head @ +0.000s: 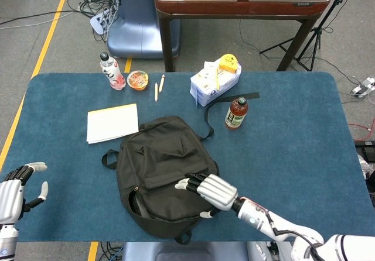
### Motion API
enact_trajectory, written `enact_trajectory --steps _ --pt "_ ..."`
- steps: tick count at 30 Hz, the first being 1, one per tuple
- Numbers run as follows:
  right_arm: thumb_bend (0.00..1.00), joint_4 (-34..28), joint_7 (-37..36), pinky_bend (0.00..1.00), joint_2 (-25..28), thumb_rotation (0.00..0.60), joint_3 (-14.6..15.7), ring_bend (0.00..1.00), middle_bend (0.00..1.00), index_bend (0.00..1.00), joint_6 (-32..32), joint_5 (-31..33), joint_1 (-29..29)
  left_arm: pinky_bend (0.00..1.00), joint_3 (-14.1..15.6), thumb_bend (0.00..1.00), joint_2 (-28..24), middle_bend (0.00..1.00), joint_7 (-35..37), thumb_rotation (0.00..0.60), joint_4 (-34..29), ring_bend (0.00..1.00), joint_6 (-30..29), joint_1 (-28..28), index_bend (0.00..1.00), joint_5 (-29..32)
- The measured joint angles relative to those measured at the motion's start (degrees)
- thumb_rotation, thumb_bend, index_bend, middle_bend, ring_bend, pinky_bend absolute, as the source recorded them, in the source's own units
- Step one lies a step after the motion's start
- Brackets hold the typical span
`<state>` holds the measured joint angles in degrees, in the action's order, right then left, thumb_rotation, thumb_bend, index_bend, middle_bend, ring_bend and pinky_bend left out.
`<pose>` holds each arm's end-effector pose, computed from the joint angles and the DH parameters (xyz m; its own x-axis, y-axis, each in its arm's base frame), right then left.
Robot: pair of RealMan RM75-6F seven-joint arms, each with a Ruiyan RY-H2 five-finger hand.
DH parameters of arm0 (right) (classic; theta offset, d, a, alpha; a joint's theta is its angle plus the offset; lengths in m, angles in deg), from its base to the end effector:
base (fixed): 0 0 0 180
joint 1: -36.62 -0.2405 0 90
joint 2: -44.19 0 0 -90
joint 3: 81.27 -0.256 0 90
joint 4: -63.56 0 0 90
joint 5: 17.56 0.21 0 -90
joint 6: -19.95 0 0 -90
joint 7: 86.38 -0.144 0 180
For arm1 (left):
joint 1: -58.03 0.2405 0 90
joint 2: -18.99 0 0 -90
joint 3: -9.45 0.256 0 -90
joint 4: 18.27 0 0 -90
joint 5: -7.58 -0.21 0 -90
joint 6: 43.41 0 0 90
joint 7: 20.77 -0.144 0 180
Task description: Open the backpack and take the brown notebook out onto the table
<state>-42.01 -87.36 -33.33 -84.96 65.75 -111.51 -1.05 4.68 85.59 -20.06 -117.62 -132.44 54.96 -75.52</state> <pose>-0.1033 -0.2337 -0.0067 0.3986 -0.5136 0.7598 -0.7420 -0.6675 -0.0619 -0.2893 0.1759 0.1519 0.2241 -0.0787 0.9714 0.9740 0.0534 -0.2203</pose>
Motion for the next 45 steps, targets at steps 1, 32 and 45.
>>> enact_trajectory --steps 1,32,45 --pt "0.0 0.03 -0.02 0.22 -0.37 0.6 -0.08 0.07 0.16 0.17 -0.25 0.36 -0.39 0.25 0.0 0.41 -0.03 0.3 -0.07 0.6 -0.06 0.26 0.02 0.0 0.34 0.01" --pt "0.05 8.45 6.58 0.22 -11.22 0.6 -1.96 0.07 0.17 0.17 -4.08 12.46 -7.4 0.25 -0.05 0.41 -0.05 0.3 1.79 0.6 1.18 0.26 0.75 0.38 0.34 0.82" --pt "0.07 7.57 5.67 0.22 -7.58 0.6 -3.64 0.07 0.2 0.17 -3.38 16.59 -8.35 0.25 -0.22 0.41 0.06 0.3 2.11 0.6 1.44 0.26 1.56 -0.01 0.34 0.97"
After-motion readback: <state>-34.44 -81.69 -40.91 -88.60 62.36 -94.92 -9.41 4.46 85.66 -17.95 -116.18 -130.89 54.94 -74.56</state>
